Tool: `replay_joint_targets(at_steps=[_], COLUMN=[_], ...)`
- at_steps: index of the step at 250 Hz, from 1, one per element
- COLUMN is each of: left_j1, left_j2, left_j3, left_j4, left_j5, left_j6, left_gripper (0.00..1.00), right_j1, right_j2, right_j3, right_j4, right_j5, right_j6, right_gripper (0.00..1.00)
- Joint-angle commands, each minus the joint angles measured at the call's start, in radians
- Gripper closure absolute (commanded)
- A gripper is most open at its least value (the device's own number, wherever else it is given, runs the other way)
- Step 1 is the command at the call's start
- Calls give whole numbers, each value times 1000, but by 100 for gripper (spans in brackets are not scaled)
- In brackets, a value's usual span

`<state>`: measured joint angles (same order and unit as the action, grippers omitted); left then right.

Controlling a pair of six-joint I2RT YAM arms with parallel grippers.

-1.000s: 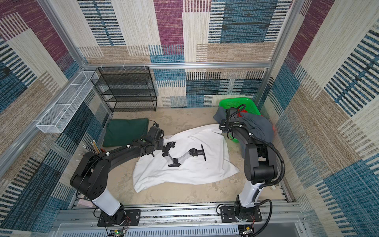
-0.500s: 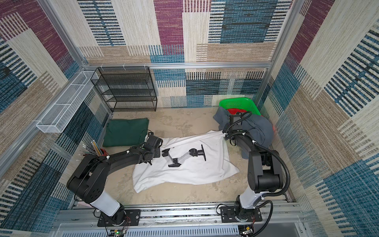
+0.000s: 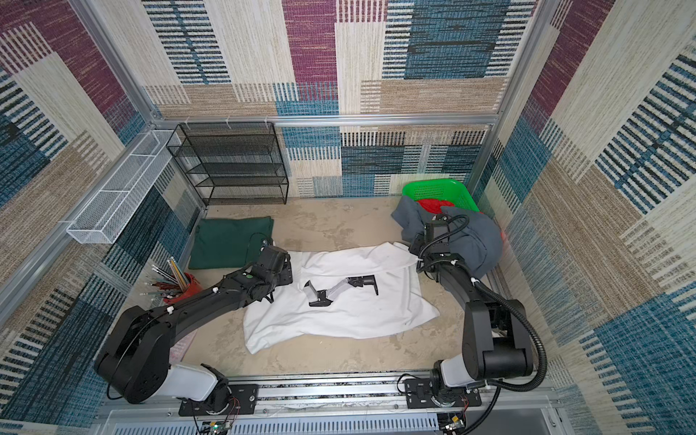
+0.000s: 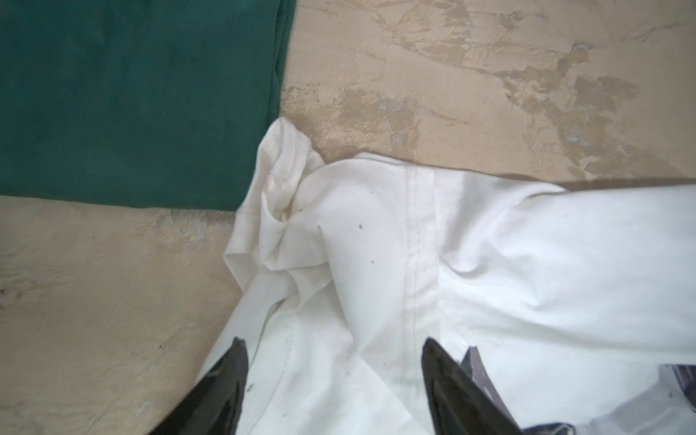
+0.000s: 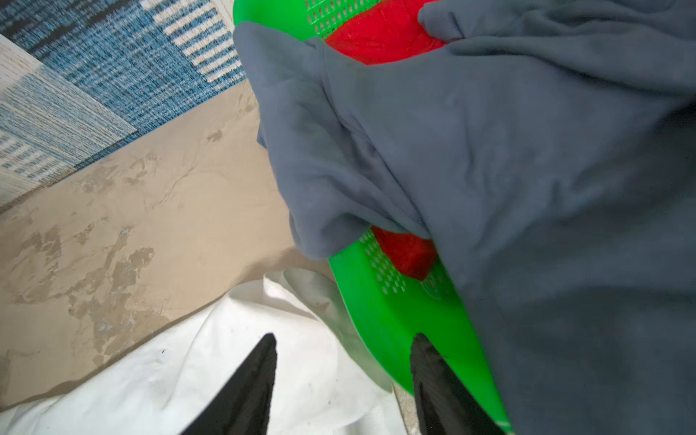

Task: Fold and stack the t-shirts

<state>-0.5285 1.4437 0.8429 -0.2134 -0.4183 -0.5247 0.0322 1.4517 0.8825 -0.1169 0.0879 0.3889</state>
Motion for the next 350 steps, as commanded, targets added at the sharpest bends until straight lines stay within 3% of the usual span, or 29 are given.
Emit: replay_joint_targets(at_steps=[1, 58, 88, 118, 153, 231, 282, 350], left_j1=[9, 75, 115, 181, 255, 364, 387, 391], left_j2=[-14, 37, 85, 115, 101, 46, 122, 226], left_j3=[0, 62, 140, 182, 164, 11, -26, 33], left_j4=[-17, -38, -74, -78, -84, -31, 42, 87], left_j5=[-8, 98, 143, 214, 215, 286, 350, 412], left_j6=[-18, -14, -3, -22, -33, -60, -68, -69], left_gripper=[23, 23, 23, 24, 25, 40, 46, 50], right_j1=[0, 10, 53, 135, 261, 492, 554, 557], right_j2=[-20, -14, -21, -2, 60, 380, 525, 545], right_j3=[-11, -2, 6, 50, 130, 394, 536, 529], right_j4=[20, -13, -33, -66, -55, -6, -23, -21], right_j5=[-12, -93, -88, -106, -181, -314, -368, -388], right_j6=[22, 33, 31, 31, 40, 44, 53, 71], right_gripper=[35, 18, 14, 14, 14, 17, 20, 23])
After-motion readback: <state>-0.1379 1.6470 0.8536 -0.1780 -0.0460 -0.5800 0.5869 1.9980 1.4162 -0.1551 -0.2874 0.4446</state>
